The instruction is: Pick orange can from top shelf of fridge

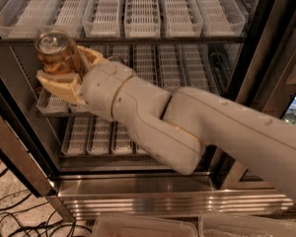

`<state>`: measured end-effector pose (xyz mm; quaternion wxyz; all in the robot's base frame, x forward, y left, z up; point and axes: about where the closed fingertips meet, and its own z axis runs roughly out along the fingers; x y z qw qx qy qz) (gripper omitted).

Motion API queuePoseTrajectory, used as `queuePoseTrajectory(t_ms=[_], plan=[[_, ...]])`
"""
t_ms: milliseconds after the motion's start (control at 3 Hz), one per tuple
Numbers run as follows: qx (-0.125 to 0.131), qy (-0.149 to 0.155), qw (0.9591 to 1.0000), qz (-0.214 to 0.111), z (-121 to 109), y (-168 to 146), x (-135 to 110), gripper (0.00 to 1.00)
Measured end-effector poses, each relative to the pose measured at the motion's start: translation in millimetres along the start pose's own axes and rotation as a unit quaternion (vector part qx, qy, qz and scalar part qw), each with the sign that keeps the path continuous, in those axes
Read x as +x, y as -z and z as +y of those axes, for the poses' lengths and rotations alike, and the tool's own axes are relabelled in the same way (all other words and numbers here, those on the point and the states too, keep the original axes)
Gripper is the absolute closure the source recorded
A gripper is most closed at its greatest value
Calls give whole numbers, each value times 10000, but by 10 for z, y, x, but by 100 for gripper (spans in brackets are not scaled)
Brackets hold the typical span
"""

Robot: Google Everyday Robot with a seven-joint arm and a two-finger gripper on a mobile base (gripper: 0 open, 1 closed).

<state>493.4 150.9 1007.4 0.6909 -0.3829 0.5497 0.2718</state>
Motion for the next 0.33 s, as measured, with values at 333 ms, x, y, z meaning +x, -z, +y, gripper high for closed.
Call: queuePoseTrajectory(t_ms=[333], plan=[[246,-220,9994,108,18,333,240,100]])
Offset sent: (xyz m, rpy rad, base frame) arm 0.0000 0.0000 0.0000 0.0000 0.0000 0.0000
